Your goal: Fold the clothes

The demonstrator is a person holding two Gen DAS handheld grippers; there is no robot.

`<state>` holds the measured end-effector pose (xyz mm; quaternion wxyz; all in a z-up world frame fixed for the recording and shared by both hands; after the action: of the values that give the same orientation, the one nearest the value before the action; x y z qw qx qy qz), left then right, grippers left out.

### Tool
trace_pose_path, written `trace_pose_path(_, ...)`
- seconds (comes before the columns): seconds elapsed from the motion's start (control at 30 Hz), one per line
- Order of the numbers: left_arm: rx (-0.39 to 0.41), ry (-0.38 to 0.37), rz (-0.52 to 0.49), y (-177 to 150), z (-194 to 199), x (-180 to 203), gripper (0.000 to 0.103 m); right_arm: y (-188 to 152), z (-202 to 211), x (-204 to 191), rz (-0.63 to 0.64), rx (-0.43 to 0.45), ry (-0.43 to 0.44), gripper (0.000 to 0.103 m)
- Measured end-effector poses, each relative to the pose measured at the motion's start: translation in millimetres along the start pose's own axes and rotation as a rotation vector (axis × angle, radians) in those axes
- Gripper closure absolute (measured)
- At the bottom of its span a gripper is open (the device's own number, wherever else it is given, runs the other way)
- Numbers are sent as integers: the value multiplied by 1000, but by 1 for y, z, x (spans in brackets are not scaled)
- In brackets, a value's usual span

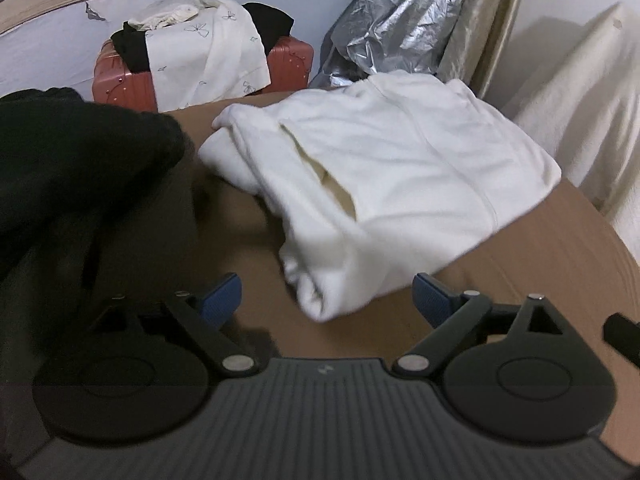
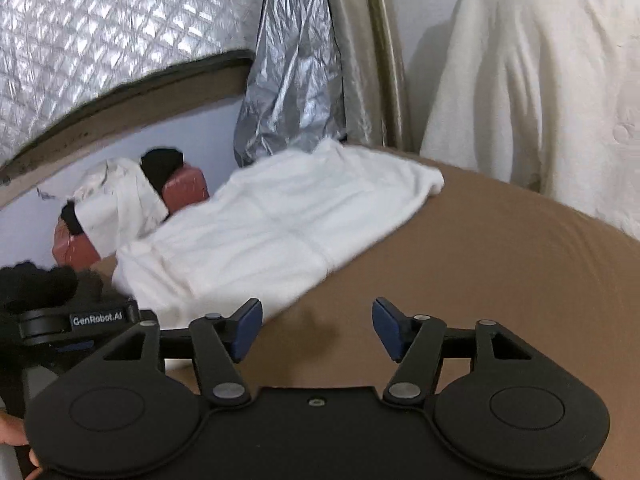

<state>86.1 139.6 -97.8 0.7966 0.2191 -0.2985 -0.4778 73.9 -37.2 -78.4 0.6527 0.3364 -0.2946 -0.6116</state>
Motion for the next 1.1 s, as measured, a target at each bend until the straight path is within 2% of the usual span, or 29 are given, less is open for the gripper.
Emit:
trace_pose_path(0.2,-43,-62,29,-27,27,-10,10,-26,20,-8,7,-79,-85,36)
trace_pose_path(0.3,-52,-64,-45,-42,38,-3,10,-36,33,-12,9,-89,-87,35)
trace_pose_path(0.47,-60,-81,-156,-56,54,17,6,-44,53,-11,2,-93,-150,31)
trace_pose_path(0.5,-67,-88,-170,-57,56,22,6,-45,57,-11,8,-90,-163,26)
trace_pose_path(0.53,-70,-86,-192,-58,59,26,5,-45,60,-11,15,-88,-175,20)
trace_pose_path(0.6,-63,-73,-241,-60,65,33,0,-45,67,-11,30,-83,-199,19)
trace_pose_path(0.7,-28,-51,-280,-61,75,38,0,-43,76,-12,43,-77,-217,18)
trace_pose_path(0.87,-14,-48,-291,-62,83,43,0,-39,90,-11,31,-49,-232,14)
trace_pose_path(1.1,-16,30,-334,-65,80,44,0,-37,94,-20,66,-36,-235,14)
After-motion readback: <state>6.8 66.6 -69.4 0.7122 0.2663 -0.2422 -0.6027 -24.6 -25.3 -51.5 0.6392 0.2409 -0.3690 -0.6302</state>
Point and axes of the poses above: each gripper's, at about its wrist camera, not at the fingertips, and z roughly against the way its jaws point, x to its right, y to its top, the point moved 6 cm from there along -z, roughly the way its jaws point, and after that the axes turned 8 degrees about z, right-handed, at the moved point
